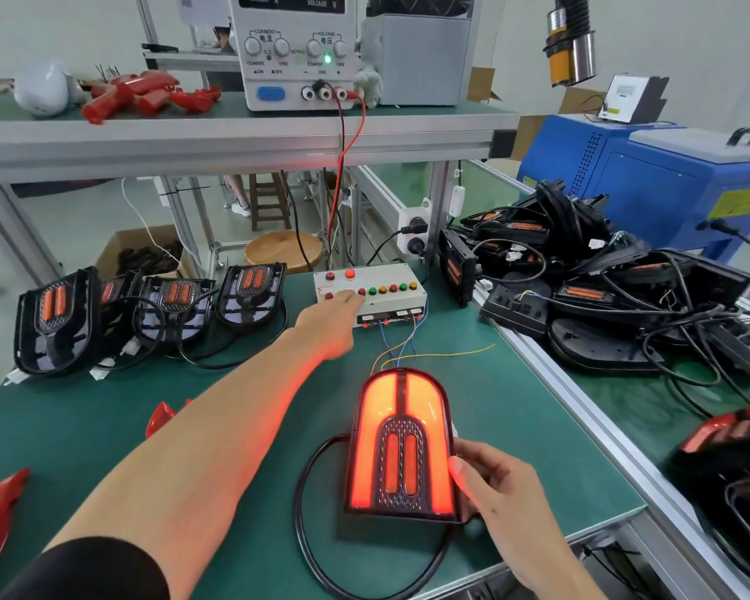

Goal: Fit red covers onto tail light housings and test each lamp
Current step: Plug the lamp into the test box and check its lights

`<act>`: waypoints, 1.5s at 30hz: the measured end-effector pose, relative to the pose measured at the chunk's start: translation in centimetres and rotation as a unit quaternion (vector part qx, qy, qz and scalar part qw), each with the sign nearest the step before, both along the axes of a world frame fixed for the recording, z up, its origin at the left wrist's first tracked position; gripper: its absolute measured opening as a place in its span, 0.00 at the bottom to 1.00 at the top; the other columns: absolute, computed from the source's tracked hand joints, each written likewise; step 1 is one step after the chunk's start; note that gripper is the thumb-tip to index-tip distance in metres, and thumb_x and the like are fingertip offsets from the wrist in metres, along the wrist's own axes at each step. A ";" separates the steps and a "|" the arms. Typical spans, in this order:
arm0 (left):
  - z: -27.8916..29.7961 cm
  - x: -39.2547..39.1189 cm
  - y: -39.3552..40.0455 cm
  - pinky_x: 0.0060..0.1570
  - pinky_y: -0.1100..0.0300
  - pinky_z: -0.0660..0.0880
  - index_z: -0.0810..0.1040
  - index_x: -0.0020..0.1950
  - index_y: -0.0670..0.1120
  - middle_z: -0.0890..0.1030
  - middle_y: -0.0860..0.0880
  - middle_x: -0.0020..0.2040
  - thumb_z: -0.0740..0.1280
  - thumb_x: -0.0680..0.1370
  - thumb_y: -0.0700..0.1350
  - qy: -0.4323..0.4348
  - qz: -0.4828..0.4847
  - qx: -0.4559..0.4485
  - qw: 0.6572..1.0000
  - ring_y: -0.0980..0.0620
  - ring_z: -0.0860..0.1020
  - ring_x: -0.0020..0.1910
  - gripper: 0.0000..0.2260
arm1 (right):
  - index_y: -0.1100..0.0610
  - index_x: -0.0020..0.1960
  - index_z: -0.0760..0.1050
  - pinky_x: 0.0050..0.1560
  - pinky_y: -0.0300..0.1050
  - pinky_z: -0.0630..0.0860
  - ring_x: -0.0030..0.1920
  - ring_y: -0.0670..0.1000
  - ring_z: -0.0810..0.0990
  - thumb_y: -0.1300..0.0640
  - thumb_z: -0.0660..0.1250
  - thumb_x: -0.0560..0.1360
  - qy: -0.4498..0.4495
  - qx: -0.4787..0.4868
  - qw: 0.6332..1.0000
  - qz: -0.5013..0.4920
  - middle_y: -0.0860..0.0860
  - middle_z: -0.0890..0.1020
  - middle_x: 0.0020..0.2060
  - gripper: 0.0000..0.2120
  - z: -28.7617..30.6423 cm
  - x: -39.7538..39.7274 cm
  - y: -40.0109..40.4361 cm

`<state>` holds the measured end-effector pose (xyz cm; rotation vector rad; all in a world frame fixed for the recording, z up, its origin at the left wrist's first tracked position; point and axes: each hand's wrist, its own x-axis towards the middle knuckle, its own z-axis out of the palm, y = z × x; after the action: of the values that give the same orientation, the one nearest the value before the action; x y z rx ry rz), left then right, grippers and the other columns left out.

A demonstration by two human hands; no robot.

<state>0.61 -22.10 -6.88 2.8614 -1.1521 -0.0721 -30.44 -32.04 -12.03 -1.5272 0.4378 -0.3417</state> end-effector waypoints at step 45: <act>1.1 0.6 -8.2 0.44 0.48 0.67 0.75 0.63 0.41 0.53 0.51 0.83 0.58 0.74 0.33 -0.005 -0.092 0.107 0.990 0.37 0.75 0.65 0.19 | 0.52 0.56 0.84 0.29 0.41 0.77 0.28 0.50 0.78 0.65 0.69 0.79 0.007 -0.013 1.000 -0.018 0.57 0.87 0.38 0.11 0.2 -0.1 0.0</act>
<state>1.25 -30.25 -5.83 2.9277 -1.4928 -0.2000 -30.50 -31.99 -11.87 -1.5503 0.4728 -0.3661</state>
